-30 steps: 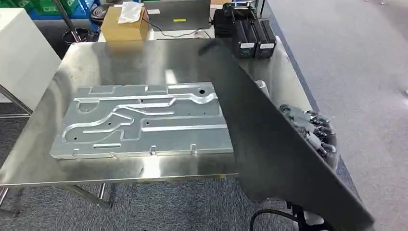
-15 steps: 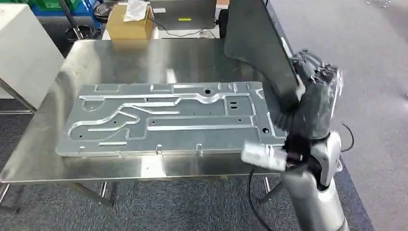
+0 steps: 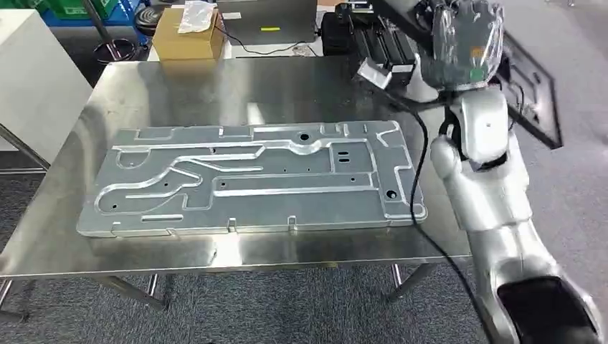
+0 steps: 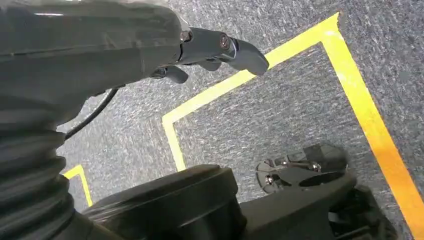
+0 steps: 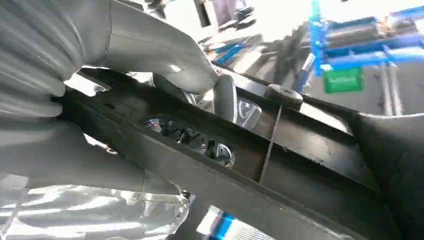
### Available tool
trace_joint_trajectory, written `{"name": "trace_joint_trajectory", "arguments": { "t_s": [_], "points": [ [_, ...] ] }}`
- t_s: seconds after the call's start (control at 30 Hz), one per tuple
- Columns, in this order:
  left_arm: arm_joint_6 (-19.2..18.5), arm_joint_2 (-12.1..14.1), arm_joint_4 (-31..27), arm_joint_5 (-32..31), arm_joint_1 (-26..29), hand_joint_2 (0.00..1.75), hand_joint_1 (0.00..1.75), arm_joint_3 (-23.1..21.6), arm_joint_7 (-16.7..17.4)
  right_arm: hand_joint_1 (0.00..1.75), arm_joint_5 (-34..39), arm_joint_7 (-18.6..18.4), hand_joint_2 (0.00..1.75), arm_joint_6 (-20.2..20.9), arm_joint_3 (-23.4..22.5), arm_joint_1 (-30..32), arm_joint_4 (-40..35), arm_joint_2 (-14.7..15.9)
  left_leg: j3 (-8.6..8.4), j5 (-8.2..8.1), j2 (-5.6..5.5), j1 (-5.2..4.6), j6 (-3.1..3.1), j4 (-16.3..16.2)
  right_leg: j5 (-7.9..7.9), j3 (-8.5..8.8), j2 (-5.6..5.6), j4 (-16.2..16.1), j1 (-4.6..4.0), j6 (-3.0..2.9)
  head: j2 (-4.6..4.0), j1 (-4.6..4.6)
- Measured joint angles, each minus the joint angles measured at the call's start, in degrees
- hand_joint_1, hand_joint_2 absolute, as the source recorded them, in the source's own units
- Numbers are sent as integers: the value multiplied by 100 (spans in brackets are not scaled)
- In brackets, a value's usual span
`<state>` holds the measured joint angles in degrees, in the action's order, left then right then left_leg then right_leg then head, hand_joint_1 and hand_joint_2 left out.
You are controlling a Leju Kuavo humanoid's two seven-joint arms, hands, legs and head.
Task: Take the parts from the cabinet and place them on the table.
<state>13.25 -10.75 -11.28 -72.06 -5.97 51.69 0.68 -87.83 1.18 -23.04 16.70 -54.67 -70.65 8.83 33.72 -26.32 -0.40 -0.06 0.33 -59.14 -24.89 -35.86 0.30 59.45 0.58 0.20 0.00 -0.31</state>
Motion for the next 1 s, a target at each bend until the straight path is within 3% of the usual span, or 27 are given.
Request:
{"name": "trace_joint_trajectory", "arguments": {
  "t_s": [0.07, 0.1, 0.13, 0.17, 0.23, 0.27, 0.3, 0.33, 0.37, 0.43, 0.47, 0.5, 0.57, 0.63, 0.67, 0.7, 0.77, 0.8, 0.83, 0.87, 0.93, 1.0],
  "points": [
    [-4, -7, 0, -15, 1, 175, 0, 0, -15, 166, -116, -61, 175, 0, 13, -327, 653, 90, 32, 30, -29, -22, 65, -14, 27, 6, -27, -45, 0, 64, 0, 2],
    [-7, -17, 0, -24, 0, 175, 0, 0, -20, 166, -140, -90, 175, 2, 31, -487, 922, 133, 18, 65, -38, 11, 118, 37, 14, 10, -35, -32, -9, 99, 0, 4],
    [-11, -24, 0, -39, -4, 175, 0, 0, -20, 166, -163, -131, 175, 15, 74, -626, 1269, 188, -3, 85, -43, 28, 149, 60, -61, -13, -36, 50, 19, 130, 0, 6],
    [-13, -26, 0, -52, -8, 175, 0, 0, -22, 166, -179, -155, 175, 35, 120, -773, 1544, 225, -2, 88, -44, 32, 169, 63, -219, -137, -34, 296, 20, 150, 0, 31],
    [-20, -28, 0, -57, -5, 175, 0, 0, -20, 166, -196, -214, 175, 79, 214, -988, 2023, 295, -2, 81, -47, 27, 184, 63, -616, -599, -34, 1221, 22, 191, 0, 28],
    [-17, -28, 0, -61, -6, 175, 0, 0, -20, 166, -196, -240, 175, 129, 293, -1080, 2299, 321, -3, 76, -47, 24, 190, 62, -709, -826, -34, 1622, 22, 204, 0, 33],
    [-17, -28, 0, -68, -6, 175, 0, 0, -17, 166, -196, -251, 175, 168, 376, -1162, 2544, 334, -12, 72, -48, 22, 192, 60, -671, -937, -34, 1758, 23, 207, 0, 31],
    [-17, -28, 0, -85, -10, 175, 0, 0, -15, 166, -196, -256, 175, 186, 487, -1238, 2810, 339, -26, 59, -48, 22, 195, 58, -500, -913, -34, 1620, 22, 197, 0, 33],
    [-17, -33, 0, -96, -11, 175, 0, 0, -13, 166, -196, -260, 175, 194, 571, -1317, 3000, 339, -46, 44, -49, 20, 190, 56, -238, -763, -34, 1241, 22, 177, 0, 31],
    [-17, -44, 0, -107, -19, 175, 0, 0, 2, 166, -194, -264, 175, 194, 702, -1475, 3313, 321, -100, -7, -56, 12, 166, 54, 322, -270, -34, 167, 15, 116, 0, 31],
    [-17, -46, 0, -116, -24, 175, 0, 0, 2, 166, -196, -264, 175, 194, 770, -1566, 3483, 293, -82, -17, -55, -15, 143, 56, 220, -184, -29, 77, -11, 92, 0, 26],
    [-17, -44, 0, -118, -28, 175, 0, 0, 2, 166, -196, -260, 175, 203, 852, -1636, 3648, 238, -62, -24, -61, -25, 130, 37, 213, -170, -27, -76, -37, 76, 2, 31],
    [-15, -44, 0, -129, -31, 175, 0, 0, 0, 166, -196, -238, 175, 220, 1005, -1672, 3908, 160, -77, -20, -59, -23, 74, 82, 183, -182, -25, -38, -43, 24, 0, 28],
    [-11, -42, 0, -153, -42, 175, 0, 0, -4, 166, -196, -185, 175, 254, 1113, -1673, 4071, 43, -73, -107, -52, -37, 5, 28, 196, -125, -37, -106, 29, -27, 0, 26],
    [-15, -44, 0, -153, -45, 175, 0, 0, -22, 166, -194, -168, 175, 260, 1169, -1694, 4181, -26, 7, -229, -35, -39, -23, -180, 186, -116, -35, -112, 31, -66, 0, 11],
    [-17, -55, 0, -151, -58, 175, 0, 0, -33, 166, -194, -131, 175, 271, 1226, -1711, 4280, -116, 200, -423, -31, -15, -45, -583, 180, -112, -29, -109, 27, -107, 0, 4],
    [-17, -66, 0, -149, -110, 175, 0, 0, -59, 166, -194, -85, 175, 286, 1327, -1701, 4447, -265, 664, -763, -23, 8, -78, -1495, 165, -101, -27, -102, 10, -128, 0, 4],
    [-17, -76, 0, -149, -136, 175, 0, 0, -72, 166, -194, -76, 175, 302, 1373, -1677, 4528, -346, 818, -777, -19, 12, -91, -1750, 155, -95, -25, -91, 5, -139, 0, 4],
    [-17, -81, 0, -149, -144, 175, 0, 0, -72, 166, -194, -74, 175, 319, 1414, -1649, 4590, -433, 812, -645, -17, 15, -93, -1676, 141, -81, -21, -84, 4, -141, 0, 4],
    [-15, -81, 0, -151, -137, 175, 0, 0, -70, 166, -194, -74, 175, 337, 1440, -1624, 4637, -494, 694, -414, -11, 16, -87, -1374, 128, -66, -7, -75, 2, -137, 0, 4],
    [-9, -81, 0, -155, -114, 175, 0, 0, -59, 166, -194, -79, 175, 347, 1491, -1589, 4720, -643, 243, 172, -5, 17, -42, -319, 92, -26, 9, -53, 0, -111, 0, 4],
    [4, -87, 0, -155, -94, 175, 0, 0, -50, 166, -196, -103, 175, 367, 1541, -1579, 4816, -776, 76, 135, -9, -13, -8, 50, 89, -62, 16, -27, -30, -68, 0, 7]
  ]
}}
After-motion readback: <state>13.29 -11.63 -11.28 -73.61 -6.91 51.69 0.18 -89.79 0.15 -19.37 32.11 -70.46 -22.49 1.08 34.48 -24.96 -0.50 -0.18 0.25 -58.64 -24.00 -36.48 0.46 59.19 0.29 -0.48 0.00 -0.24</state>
